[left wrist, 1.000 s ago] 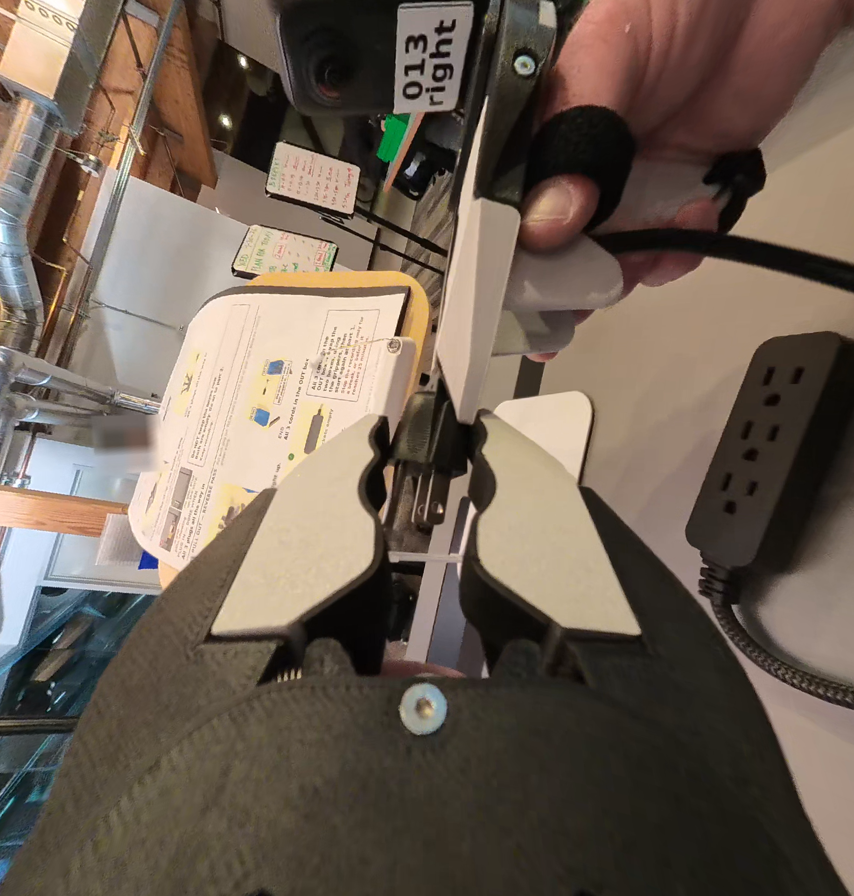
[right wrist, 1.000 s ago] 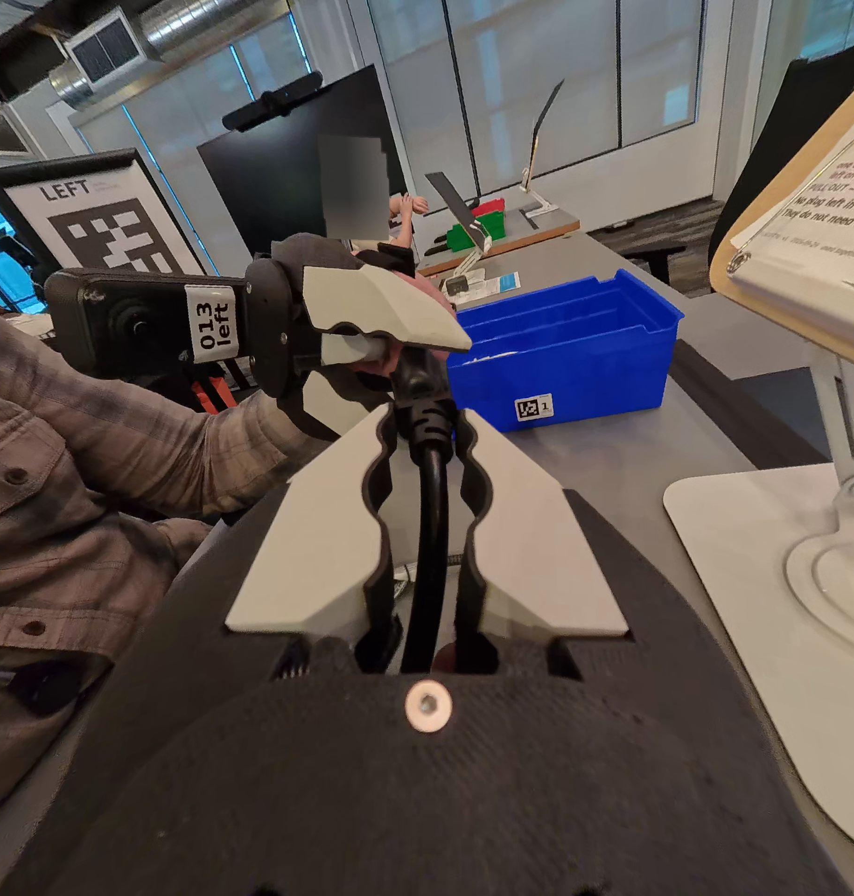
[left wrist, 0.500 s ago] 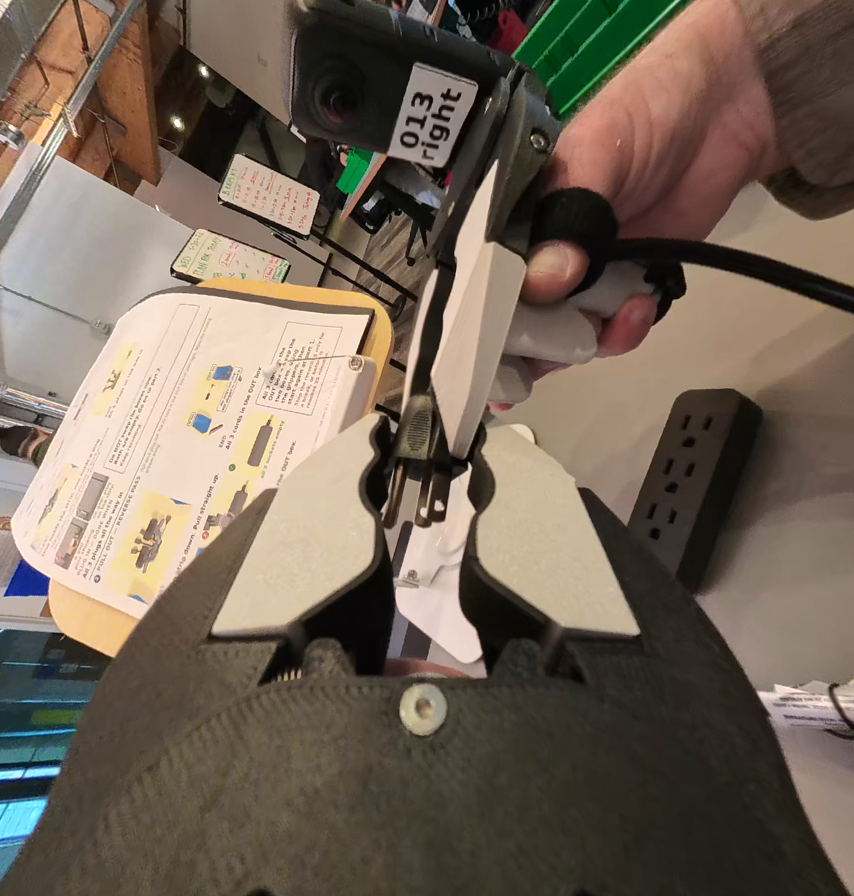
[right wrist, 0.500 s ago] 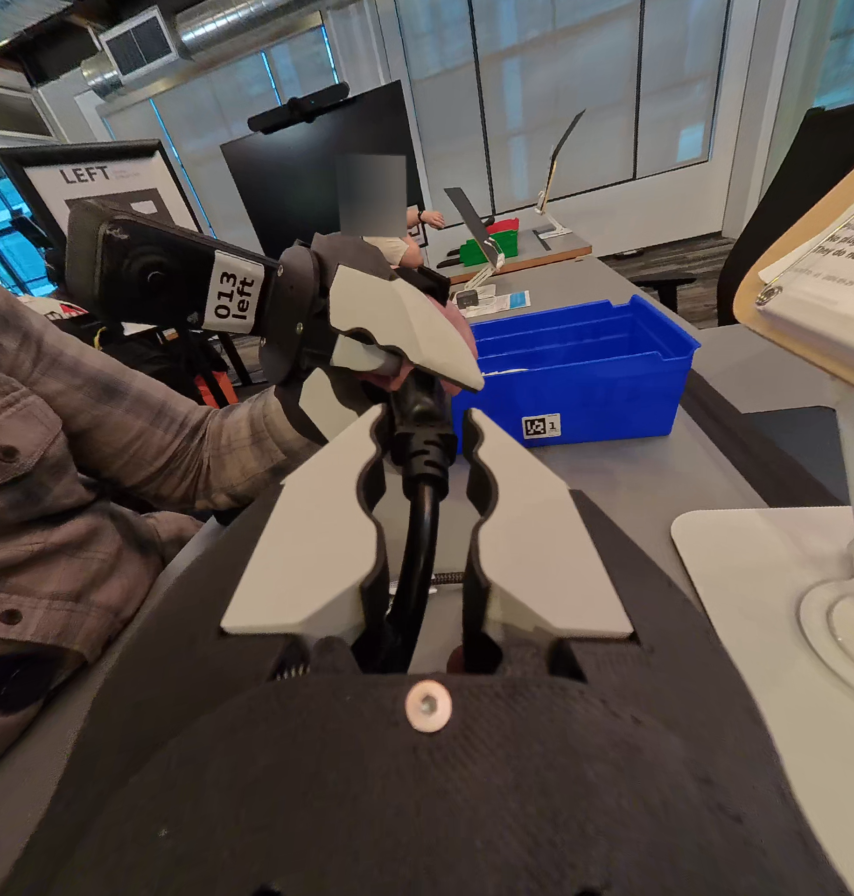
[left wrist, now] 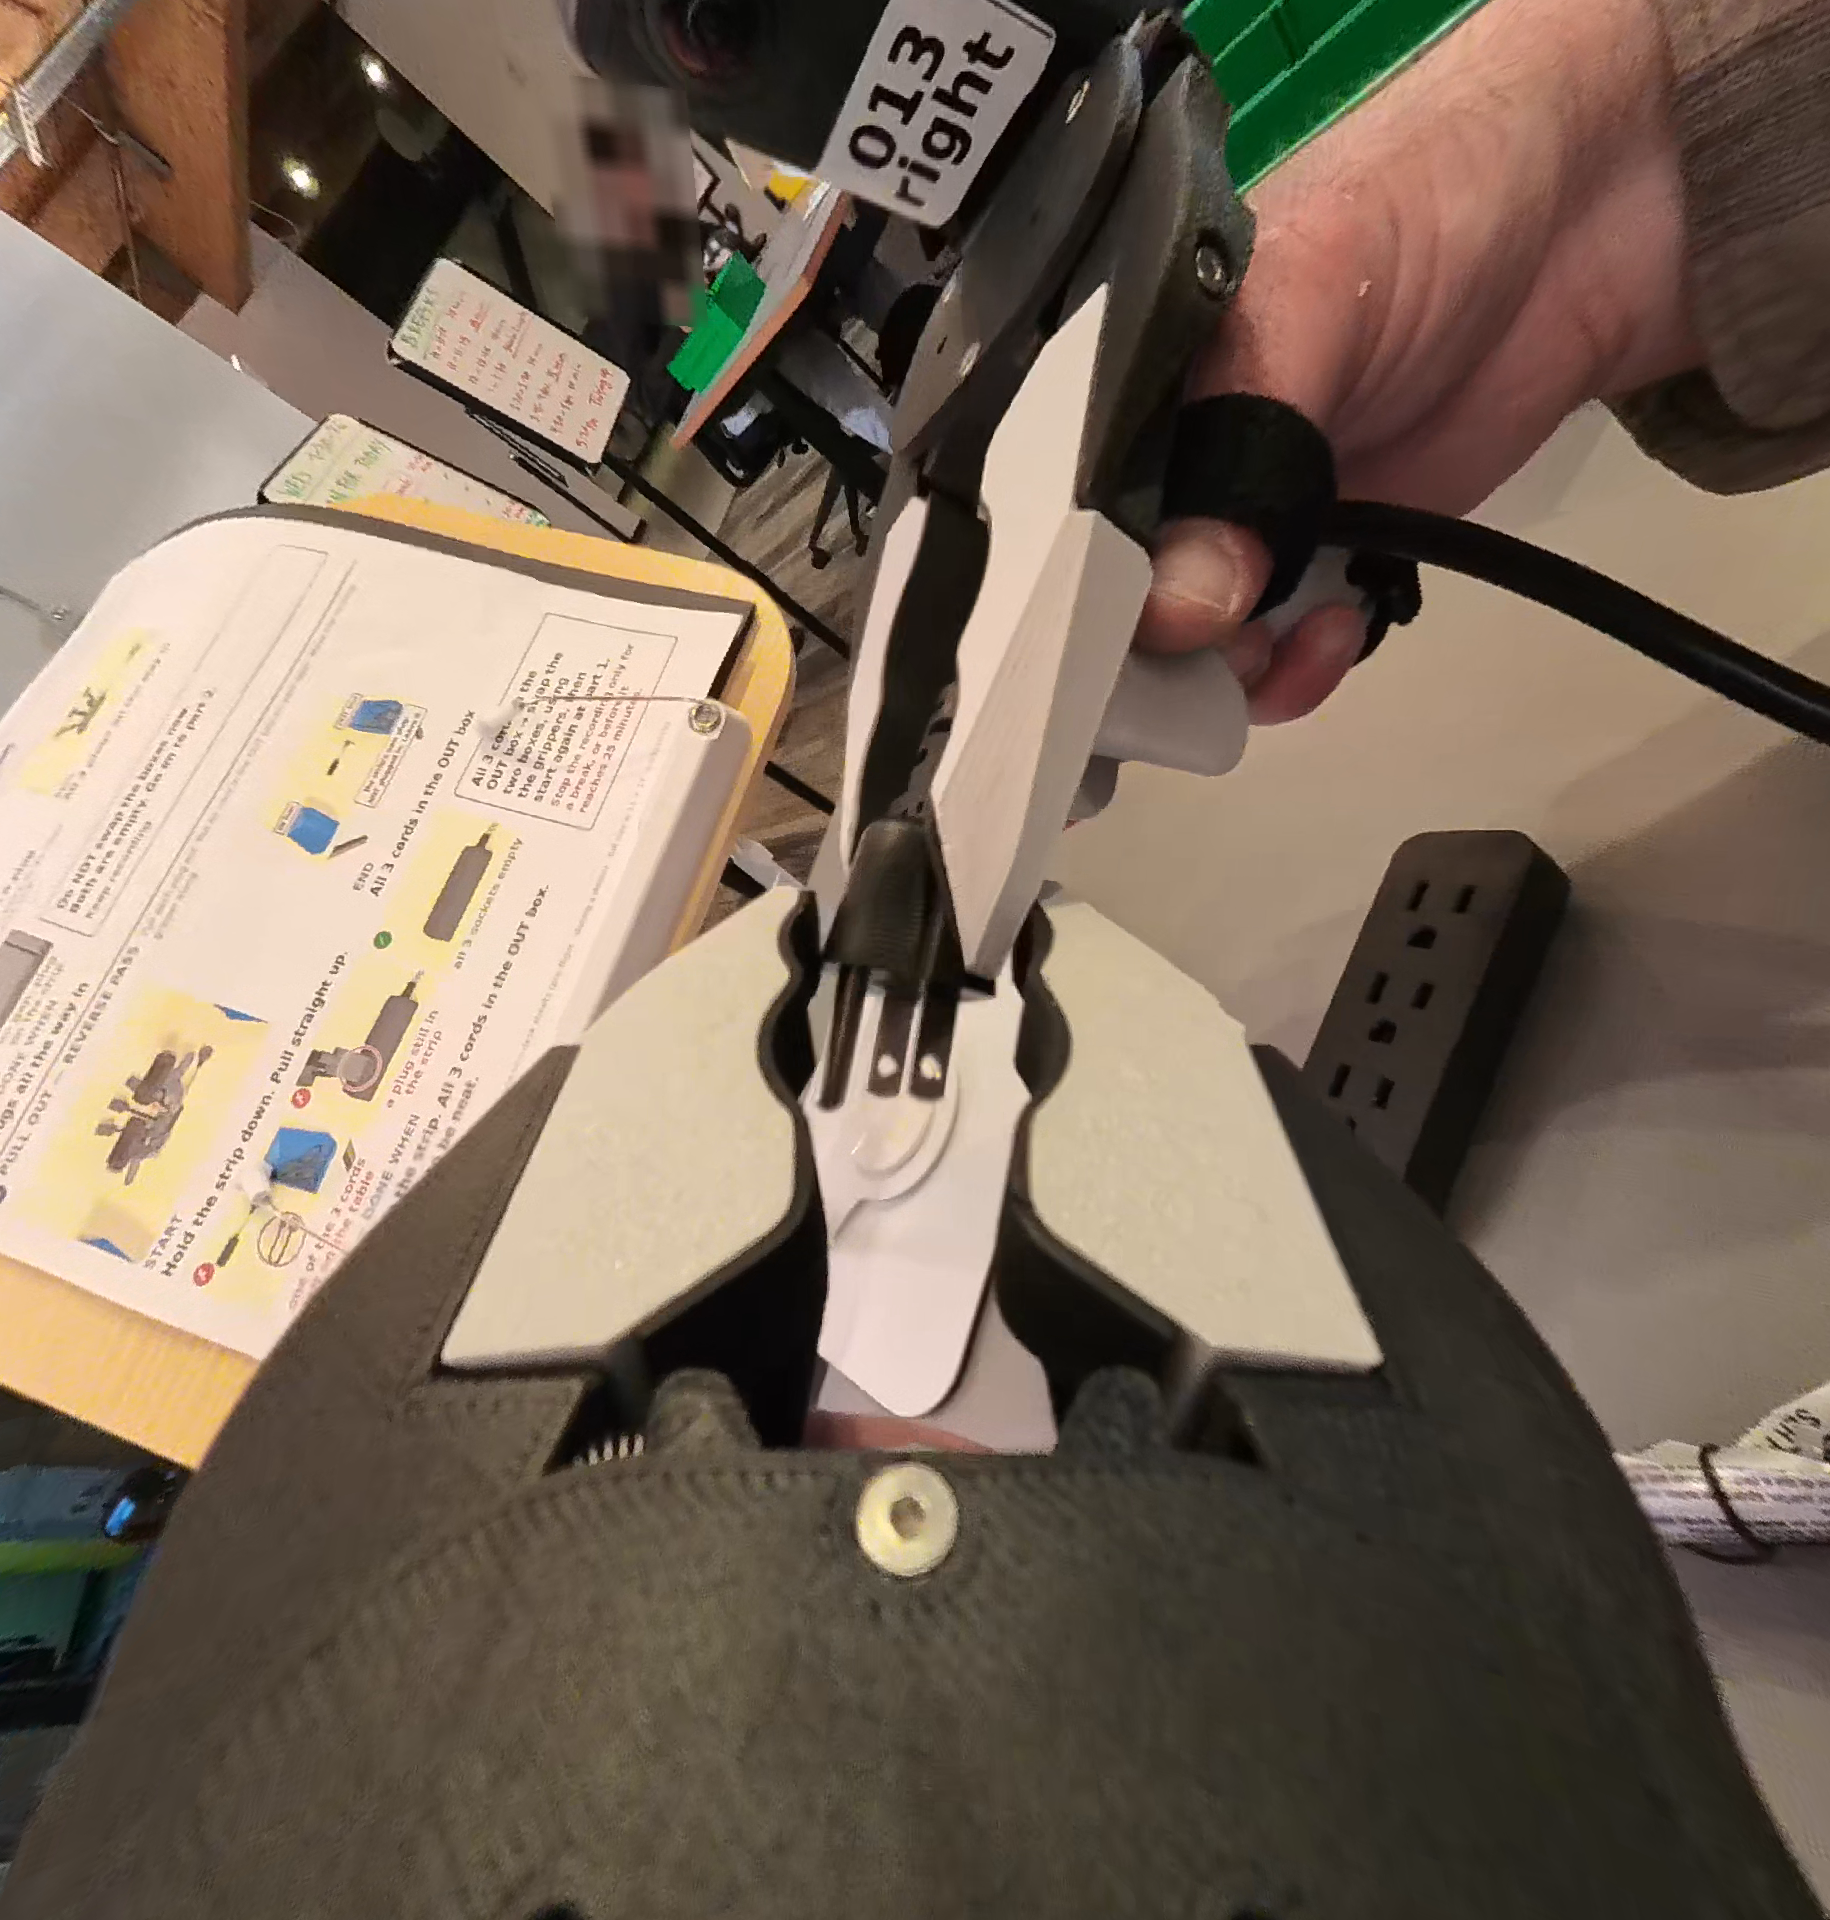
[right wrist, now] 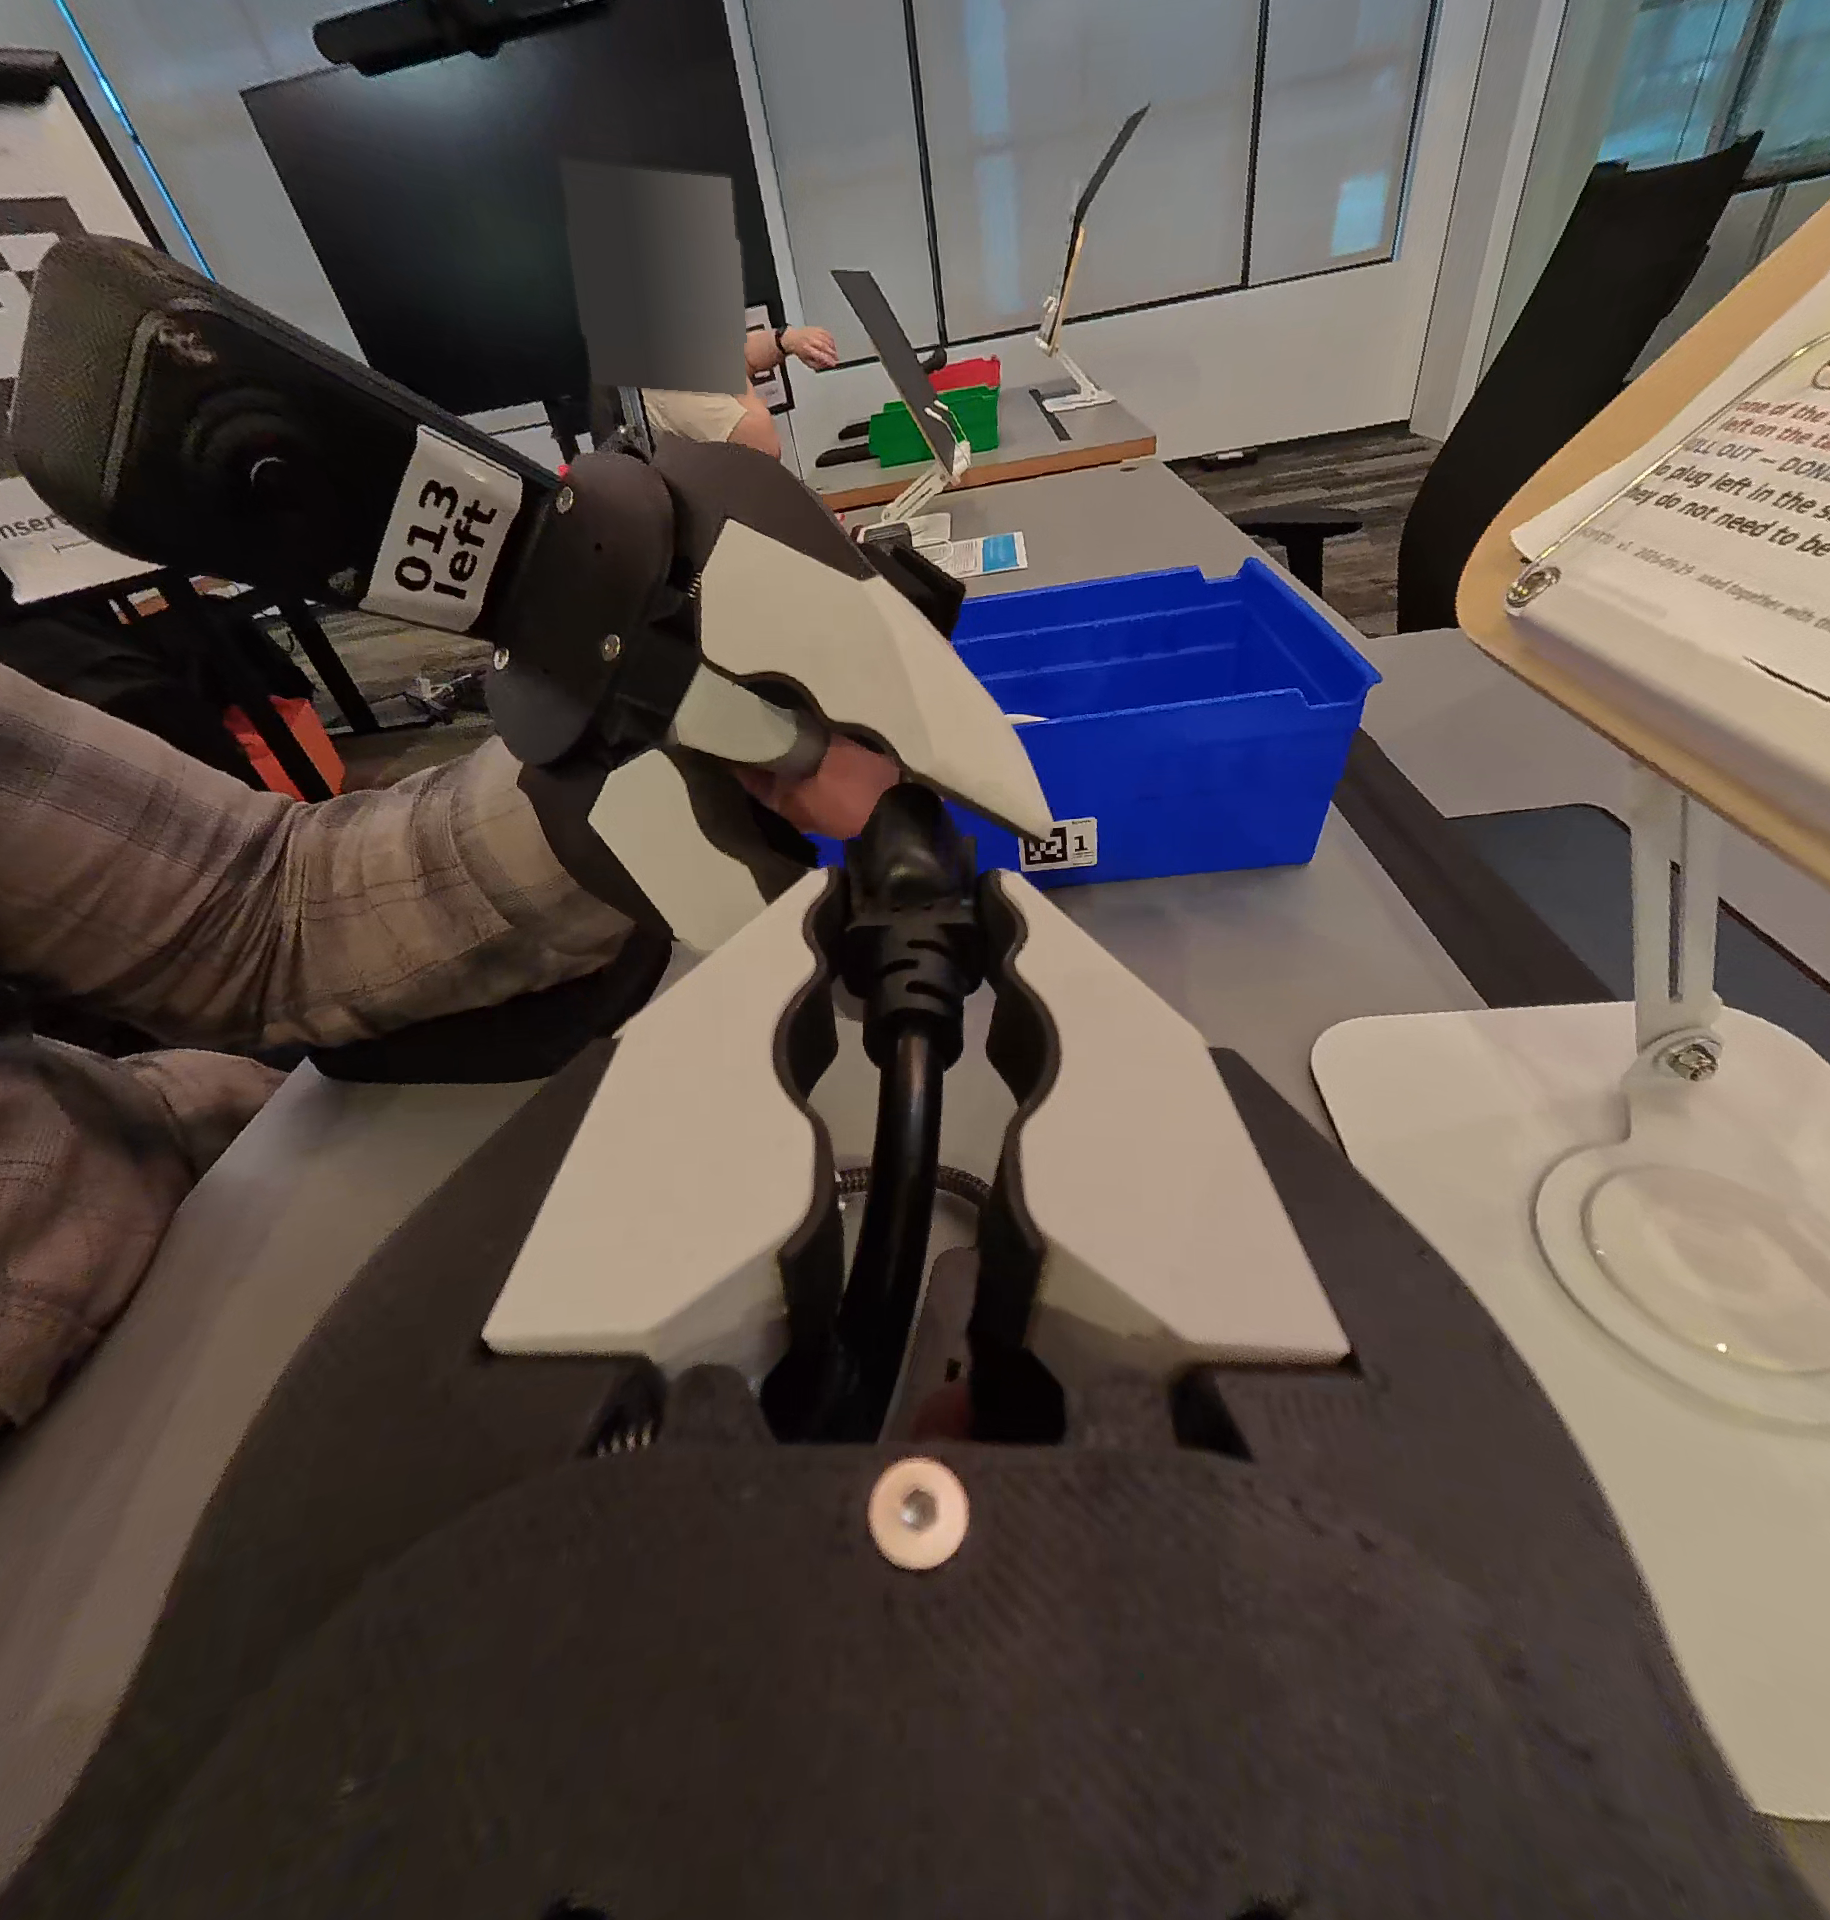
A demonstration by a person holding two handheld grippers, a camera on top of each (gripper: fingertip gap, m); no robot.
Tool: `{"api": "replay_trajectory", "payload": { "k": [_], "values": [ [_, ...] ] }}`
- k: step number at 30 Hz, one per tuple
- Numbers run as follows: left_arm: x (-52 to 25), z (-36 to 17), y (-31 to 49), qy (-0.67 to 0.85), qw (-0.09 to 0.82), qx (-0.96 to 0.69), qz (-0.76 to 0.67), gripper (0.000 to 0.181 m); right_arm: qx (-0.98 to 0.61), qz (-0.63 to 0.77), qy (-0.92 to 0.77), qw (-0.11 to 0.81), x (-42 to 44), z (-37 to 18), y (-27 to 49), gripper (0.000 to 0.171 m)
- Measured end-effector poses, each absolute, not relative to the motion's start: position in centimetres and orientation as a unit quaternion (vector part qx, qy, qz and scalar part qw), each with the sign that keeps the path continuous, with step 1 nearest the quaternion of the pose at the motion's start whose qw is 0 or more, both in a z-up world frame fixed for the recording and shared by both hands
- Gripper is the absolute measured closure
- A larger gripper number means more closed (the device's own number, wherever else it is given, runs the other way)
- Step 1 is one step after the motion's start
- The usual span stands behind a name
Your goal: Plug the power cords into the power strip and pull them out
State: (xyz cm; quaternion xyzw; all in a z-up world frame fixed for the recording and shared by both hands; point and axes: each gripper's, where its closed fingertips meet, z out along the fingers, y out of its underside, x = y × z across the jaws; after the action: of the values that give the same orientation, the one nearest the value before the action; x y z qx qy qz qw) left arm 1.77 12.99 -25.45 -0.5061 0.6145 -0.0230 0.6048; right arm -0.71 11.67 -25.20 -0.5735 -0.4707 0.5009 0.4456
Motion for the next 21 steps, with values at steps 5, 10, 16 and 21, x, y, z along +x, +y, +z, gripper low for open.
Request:
{"api": "replay_trajectory", "payload": {
  "k": [5,10,16,21],
  "values": [
    [0.4,-24.3,13.1,0.593,0.608,-0.525,-0.056,0.142,-0.584,0.493,-0.452,0.46,0.9,-25.0,12.8,0.149],
    [-1.0,-25.4,14.0,0.588,0.583,-0.556,-0.068,0.139,-0.595,0.472,-0.448,0.472,2.4,-24.6,13.4,0.149],
    [-1.5,-29.5,14.1,0.614,0.5,-0.603,-0.101,0.126,-0.617,0.431,-0.454,0.476,3.9,-24.8,13.9,0.149],
    [-1.5,-32.7,13.9,0.627,0.444,-0.626,-0.132,0.119,-0.639,0.392,-0.466,0.47,5.3,-25.5,14.2,0.149]
  ]
}}
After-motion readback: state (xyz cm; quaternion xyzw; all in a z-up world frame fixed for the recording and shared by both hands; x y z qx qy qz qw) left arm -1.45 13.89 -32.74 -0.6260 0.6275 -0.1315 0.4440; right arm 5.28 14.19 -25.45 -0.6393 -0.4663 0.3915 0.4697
